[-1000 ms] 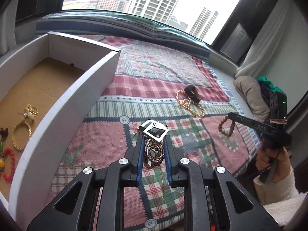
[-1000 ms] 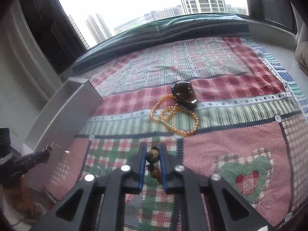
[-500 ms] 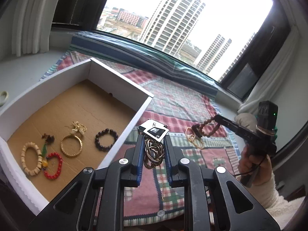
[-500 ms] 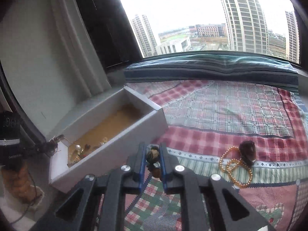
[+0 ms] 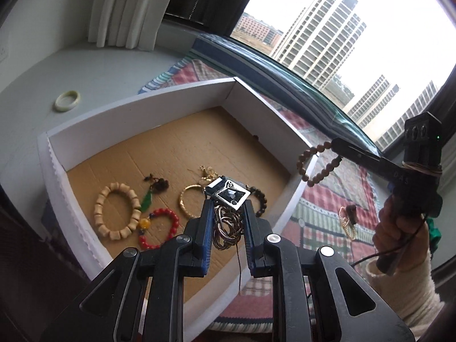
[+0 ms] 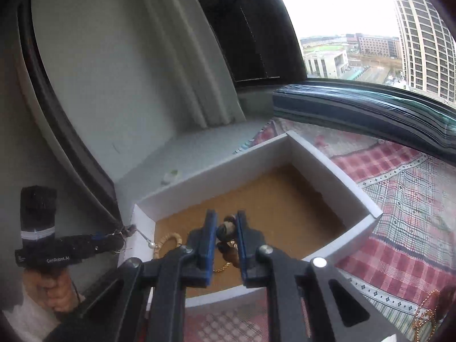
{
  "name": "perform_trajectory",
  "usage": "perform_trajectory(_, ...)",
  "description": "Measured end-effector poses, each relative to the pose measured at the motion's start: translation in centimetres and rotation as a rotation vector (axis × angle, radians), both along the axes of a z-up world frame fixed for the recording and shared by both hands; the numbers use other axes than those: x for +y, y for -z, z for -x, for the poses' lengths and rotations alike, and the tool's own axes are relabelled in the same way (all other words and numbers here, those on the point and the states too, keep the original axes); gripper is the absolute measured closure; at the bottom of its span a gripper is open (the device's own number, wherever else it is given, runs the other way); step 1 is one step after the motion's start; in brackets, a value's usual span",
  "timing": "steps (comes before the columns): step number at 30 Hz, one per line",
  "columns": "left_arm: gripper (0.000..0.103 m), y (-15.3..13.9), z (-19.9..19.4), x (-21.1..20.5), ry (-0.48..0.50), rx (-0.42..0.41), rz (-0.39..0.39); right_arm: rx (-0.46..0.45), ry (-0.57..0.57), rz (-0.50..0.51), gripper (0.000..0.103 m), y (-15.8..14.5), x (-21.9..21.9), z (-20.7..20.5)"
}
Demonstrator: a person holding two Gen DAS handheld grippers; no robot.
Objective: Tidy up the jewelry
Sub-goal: 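Carry the keychain and brown bracelet into the white box and open both tools, then move both tools back toward the amber bead bracelet and black watch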
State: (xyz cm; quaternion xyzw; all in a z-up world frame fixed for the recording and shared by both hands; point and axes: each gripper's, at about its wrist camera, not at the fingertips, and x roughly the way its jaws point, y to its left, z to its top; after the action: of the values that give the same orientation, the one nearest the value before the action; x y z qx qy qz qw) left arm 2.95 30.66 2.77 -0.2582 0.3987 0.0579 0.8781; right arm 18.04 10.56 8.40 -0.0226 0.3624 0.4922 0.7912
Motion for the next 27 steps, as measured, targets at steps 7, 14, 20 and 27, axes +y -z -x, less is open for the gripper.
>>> perform_trajectory(7,0.085,5.9,-1.1,-0.3,-0.012,0.124,0.005,0.087,-0.082,0.133,0.089,6.4,6.0,0.5)
perform_trajectory(14,0.049,7.2,-1.1,-1.2,-0.075,0.207,-0.129,0.055,-0.086,0.213,0.081,9.7,8.1,2.4)
perform_trajectory(20,0.022,5.2,0.1,-2.2,-0.125,0.135,-0.156,0.022,-0.074,0.186,0.02,8.7,3.9,3.7)
perform_trajectory(27,0.019,3.4,-1.3,-8.8,0.014,0.047,-0.156,-0.143,0.116,0.249,0.02,10.6,-7.4,6.0)
